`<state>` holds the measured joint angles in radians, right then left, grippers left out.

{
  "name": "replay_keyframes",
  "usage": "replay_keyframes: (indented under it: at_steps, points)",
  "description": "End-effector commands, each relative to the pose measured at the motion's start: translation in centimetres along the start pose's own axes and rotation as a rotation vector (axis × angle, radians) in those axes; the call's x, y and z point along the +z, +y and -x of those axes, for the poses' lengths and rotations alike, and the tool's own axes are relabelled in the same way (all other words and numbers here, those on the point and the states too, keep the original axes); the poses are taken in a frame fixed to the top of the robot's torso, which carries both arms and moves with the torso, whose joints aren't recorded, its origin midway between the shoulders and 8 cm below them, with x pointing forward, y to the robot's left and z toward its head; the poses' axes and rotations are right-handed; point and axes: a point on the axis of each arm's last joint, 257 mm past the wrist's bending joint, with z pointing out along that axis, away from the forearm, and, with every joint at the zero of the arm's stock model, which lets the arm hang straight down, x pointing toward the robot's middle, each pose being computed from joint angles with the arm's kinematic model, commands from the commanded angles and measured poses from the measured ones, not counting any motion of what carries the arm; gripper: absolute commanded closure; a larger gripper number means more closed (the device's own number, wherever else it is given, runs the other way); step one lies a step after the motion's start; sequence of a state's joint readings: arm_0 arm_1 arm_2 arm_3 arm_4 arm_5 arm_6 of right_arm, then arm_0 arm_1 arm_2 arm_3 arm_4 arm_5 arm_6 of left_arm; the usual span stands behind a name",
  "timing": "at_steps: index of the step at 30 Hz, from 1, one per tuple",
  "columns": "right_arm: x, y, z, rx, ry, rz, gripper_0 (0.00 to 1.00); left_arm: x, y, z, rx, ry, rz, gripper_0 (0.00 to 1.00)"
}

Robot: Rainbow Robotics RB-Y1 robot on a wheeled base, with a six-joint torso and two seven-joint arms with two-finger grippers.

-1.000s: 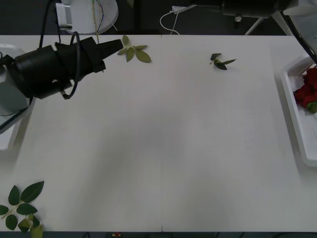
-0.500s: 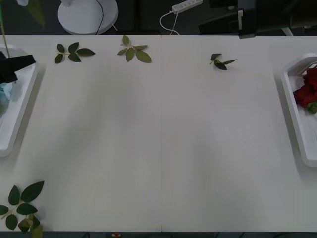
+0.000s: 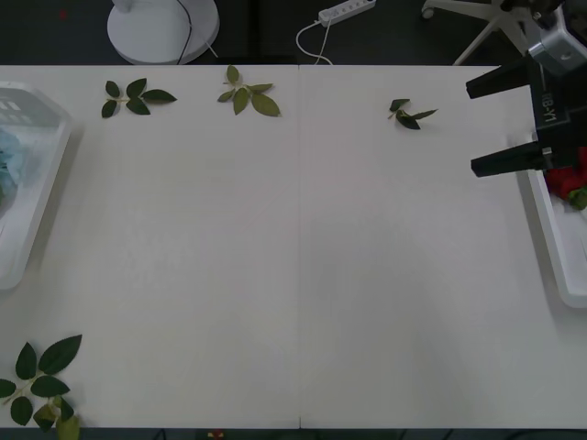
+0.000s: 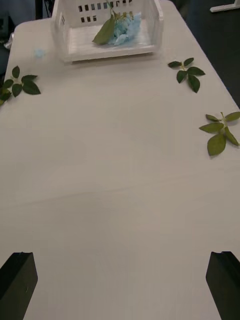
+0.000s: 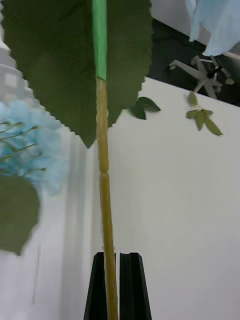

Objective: Place the red flowers into the right box and the blue flowers into the left box. If a person shows an open palm, hand one flower to the person first, then continue sorting.

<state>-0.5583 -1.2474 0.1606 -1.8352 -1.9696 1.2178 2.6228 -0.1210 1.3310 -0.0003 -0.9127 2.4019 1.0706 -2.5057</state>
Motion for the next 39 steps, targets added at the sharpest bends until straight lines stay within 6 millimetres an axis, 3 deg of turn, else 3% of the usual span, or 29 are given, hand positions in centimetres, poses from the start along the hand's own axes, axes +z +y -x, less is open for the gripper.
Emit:
replay_keyframes:
  at_steps: [1, 8, 12, 13, 20, 22, 25, 32, 38, 39]
  points:
    - [-3.3, 0.1, -1.7, -0.116, 0.131, 0.002, 0.00, -3.9, 3.7, 1.5, -0.006, 0.026, 0.133, 1.00]
    - [-3.7, 0.4, -1.8, -0.051, 0.091, 0.004, 0.00, -5.3, 6.5, 1.0, -0.042, 0.008, 0.212, 1.00]
    - [-3.5, 0.6, -1.7, -0.020, 0.050, -0.011, 0.00, -5.9, 7.5, 1.1, -0.054, -0.006, 0.241, 0.89]
    - [-3.3, 0.6, -1.7, -0.018, 0.044, -0.012, 0.00, -6.0, 7.7, 1.1, -0.057, -0.010, 0.245, 0.78]
    - [-2.4, 0.4, -1.4, -0.015, 0.012, -0.017, 0.00, -6.4, 8.1, 1.5, -0.069, -0.035, 0.255, 0.39]
    - [-2.1, 0.2, -1.2, -0.012, -0.002, -0.025, 0.00, -6.5, 7.9, 1.7, -0.083, -0.052, 0.240, 0.21]
    - [-1.9, 0.0, -0.9, -0.011, -0.018, -0.033, 0.00, -6.6, 7.1, 1.6, -0.105, -0.069, 0.203, 0.04]
    - [-1.7, 0.1, -0.9, -0.011, -0.021, -0.033, 0.00, -8.7, 4.8, -0.1, -0.092, -0.039, 0.119, 0.00]
    - [-1.7, 0.1, -0.9, -0.011, -0.021, -0.033, 0.00, -10.7, 1.1, -2.8, -0.021, 0.037, 0.044, 0.00]
    - [-1.7, 0.1, -0.9, -0.011, -0.021, -0.033, 0.00, -10.7, -0.2, -3.6, -0.002, 0.051, 0.018, 0.00]
